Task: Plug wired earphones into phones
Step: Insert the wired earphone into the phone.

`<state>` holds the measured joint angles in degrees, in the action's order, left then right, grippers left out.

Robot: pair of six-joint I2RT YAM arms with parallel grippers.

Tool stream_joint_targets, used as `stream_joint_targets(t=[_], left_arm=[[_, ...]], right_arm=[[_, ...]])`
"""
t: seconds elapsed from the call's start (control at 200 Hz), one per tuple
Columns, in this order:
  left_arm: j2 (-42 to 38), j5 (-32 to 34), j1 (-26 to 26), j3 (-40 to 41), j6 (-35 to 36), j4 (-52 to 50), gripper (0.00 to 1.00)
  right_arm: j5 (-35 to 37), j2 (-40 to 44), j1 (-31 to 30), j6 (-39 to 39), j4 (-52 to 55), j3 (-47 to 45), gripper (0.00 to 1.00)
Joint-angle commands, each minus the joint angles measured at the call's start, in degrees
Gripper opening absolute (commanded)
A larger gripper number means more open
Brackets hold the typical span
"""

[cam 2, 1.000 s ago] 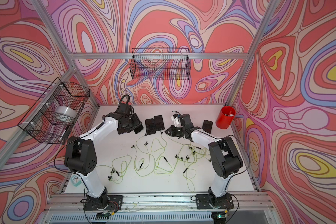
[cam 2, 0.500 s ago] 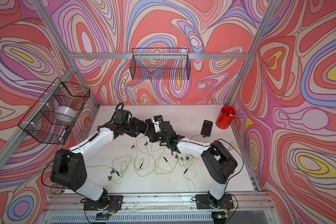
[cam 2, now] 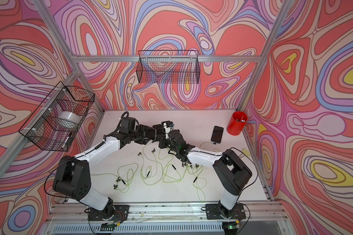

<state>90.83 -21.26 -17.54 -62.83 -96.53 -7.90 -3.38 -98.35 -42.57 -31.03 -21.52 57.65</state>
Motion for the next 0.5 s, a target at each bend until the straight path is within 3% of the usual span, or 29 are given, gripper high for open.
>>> stream_joint_targets(t=[0.0,0.496], left_arm=[[-2.14,-0.97,-0.01,0.74,-1.72,4.02,0.00],[-2.84,-1.59,0.01,2.20,-2.26,5.68,0.00]], right_arm=[[1.09,0.20,-0.06,0.70,-1.14,0.76,0.00],[1.69,-2.51,-0.05,0.57,0.49,3.03,0.00]])
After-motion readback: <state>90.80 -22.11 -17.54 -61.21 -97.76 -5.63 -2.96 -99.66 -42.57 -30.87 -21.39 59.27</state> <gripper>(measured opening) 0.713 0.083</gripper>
